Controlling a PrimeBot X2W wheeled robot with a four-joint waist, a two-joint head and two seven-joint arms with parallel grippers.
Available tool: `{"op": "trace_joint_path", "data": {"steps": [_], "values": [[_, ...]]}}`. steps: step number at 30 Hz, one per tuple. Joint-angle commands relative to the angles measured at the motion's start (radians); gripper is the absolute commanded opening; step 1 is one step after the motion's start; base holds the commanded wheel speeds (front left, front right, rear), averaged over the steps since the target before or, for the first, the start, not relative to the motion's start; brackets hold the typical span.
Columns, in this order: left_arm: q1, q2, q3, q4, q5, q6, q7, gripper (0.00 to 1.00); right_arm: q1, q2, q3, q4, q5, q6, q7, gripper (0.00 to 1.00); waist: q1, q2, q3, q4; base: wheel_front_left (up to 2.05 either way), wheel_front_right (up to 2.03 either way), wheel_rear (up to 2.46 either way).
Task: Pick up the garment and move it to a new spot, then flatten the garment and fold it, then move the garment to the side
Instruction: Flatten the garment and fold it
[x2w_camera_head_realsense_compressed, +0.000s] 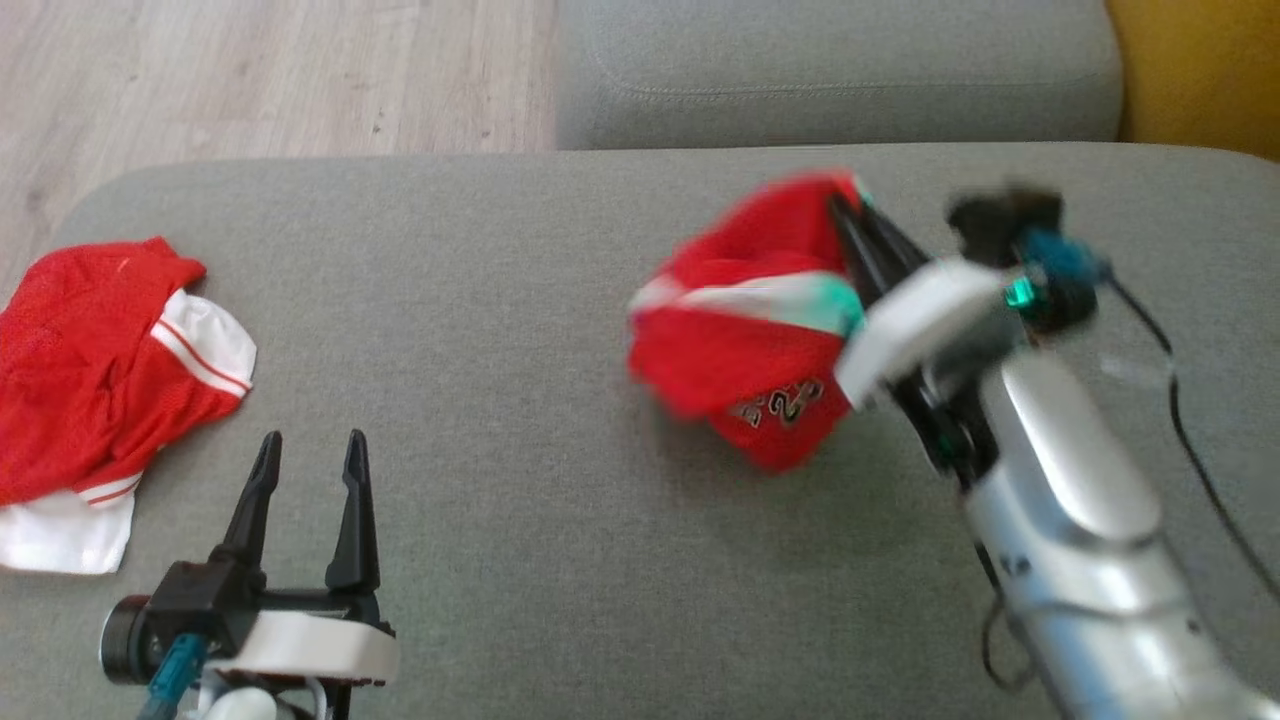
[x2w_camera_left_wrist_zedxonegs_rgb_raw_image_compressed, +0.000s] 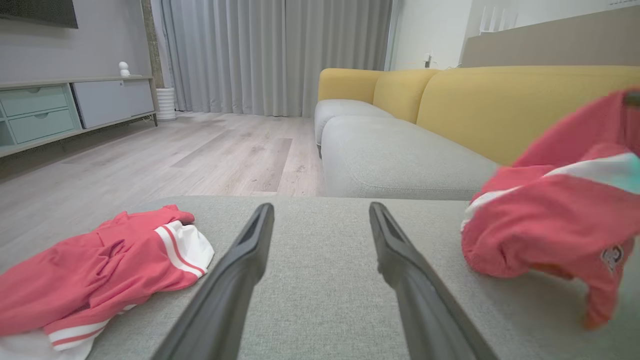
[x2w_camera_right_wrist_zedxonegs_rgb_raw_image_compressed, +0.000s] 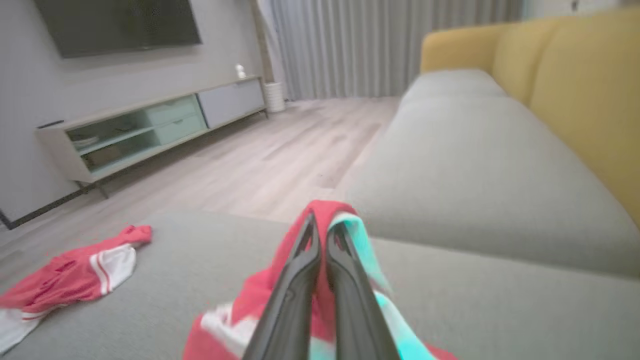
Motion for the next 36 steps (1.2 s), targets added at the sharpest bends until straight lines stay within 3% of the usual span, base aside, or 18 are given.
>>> {"op": "trace_joint_path", "data": {"steps": [1, 11, 19, 27, 31, 36], "values": [[-0.027, 0.022, 0.04, -0.03, -0.009, 0.003, -0.009, 1.0, -0.068, 0.006, 0.035, -0.055, 0.002, 0.008, 0.006, 0.0, 0.0001, 0.0, -0.001, -0.002, 0.0, 0.0, 0.0], [-0.024, 0.022, 0.028, -0.033, -0.009, 0.0, -0.012, 1.0, -0.278, -0.017, 0.21, -0.232, 0.105, 0.008, 0.028, 0.0, 0.0001, 0.0, -0.016, 0.025, 0.0, 0.0, 0.0], [-0.012, 0.031, 0.035, -0.046, -0.015, 0.008, -0.014, 1.0, -0.207, -0.087, 0.13, -0.405, 0.099, 0.008, 0.106, 0.0, 0.0001, 0.0, -0.012, 0.029, 0.0, 0.0, 0.0], [-0.025, 0.029, 0.035, -0.057, -0.015, 0.011, -0.018, 1.0, -0.11, -0.088, 0.029, -0.53, 0.025, 0.008, 0.214, 0.0, 0.0001, 0.0, 0.025, 0.035, 0.0, 0.0, 0.0], [-0.046, 0.021, 0.031, -0.054, -0.015, 0.008, -0.022, 1.0, -0.098, -0.074, 0.022, -0.492, 0.024, 0.008, 0.241, 0.0, 0.0001, 0.0, 0.058, 0.049, 0.0, 0.0, 0.0], [-0.086, -0.002, 0.014, -0.039, -0.008, -0.005, -0.029, 1.0, -0.146, -0.063, 0.008, -0.259, 0.038, 0.008, 0.182, 0.0, 0.0001, 0.0, 0.099, 0.091, 0.0, 0.0, 0.0]]}}
